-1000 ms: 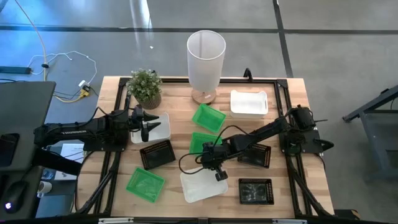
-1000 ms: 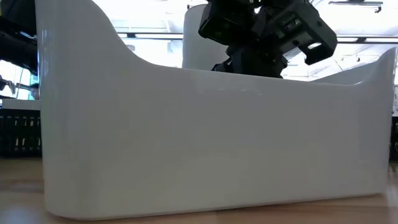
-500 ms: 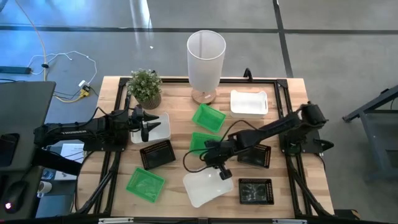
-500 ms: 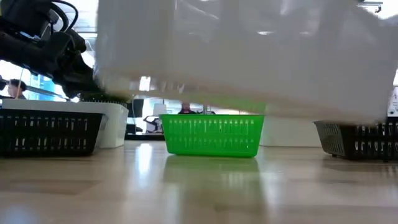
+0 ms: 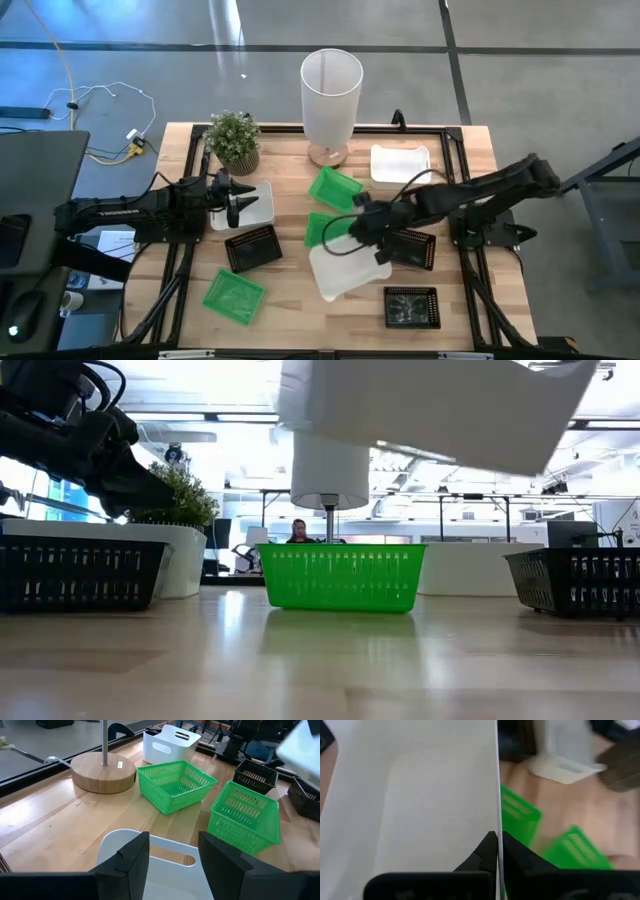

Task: Stack baskets by color
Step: Stack the bottom white bin on top of the top white bin

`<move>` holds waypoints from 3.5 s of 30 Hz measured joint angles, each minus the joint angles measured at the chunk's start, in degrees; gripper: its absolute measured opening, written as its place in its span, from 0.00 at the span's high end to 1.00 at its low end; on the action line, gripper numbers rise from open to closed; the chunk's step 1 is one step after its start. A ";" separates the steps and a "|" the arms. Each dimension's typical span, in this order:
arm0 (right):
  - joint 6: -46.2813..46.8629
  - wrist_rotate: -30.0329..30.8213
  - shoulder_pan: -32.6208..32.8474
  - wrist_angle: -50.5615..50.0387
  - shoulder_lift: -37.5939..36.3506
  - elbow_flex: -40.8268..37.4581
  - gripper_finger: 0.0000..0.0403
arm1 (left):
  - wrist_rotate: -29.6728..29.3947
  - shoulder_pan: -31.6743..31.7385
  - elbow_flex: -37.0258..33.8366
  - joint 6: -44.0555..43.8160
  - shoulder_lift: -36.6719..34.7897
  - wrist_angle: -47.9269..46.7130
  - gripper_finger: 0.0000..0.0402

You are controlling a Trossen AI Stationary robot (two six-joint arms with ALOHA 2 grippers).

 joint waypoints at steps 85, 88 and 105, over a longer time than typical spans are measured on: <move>-33.87 -26.95 -76.15 -21.81 -4.27 -0.11 1.00 | 0.10 -0.02 0.00 1.61 0.01 0.07 0.61; -33.62 -24.65 -76.30 -22.94 -4.27 -0.11 1.00 | -0.16 -0.02 0.00 1.41 0.01 0.07 0.61; -33.44 -24.34 -76.28 -23.15 -4.27 -0.11 1.00 | -0.32 -0.02 0.00 1.52 0.01 0.09 0.61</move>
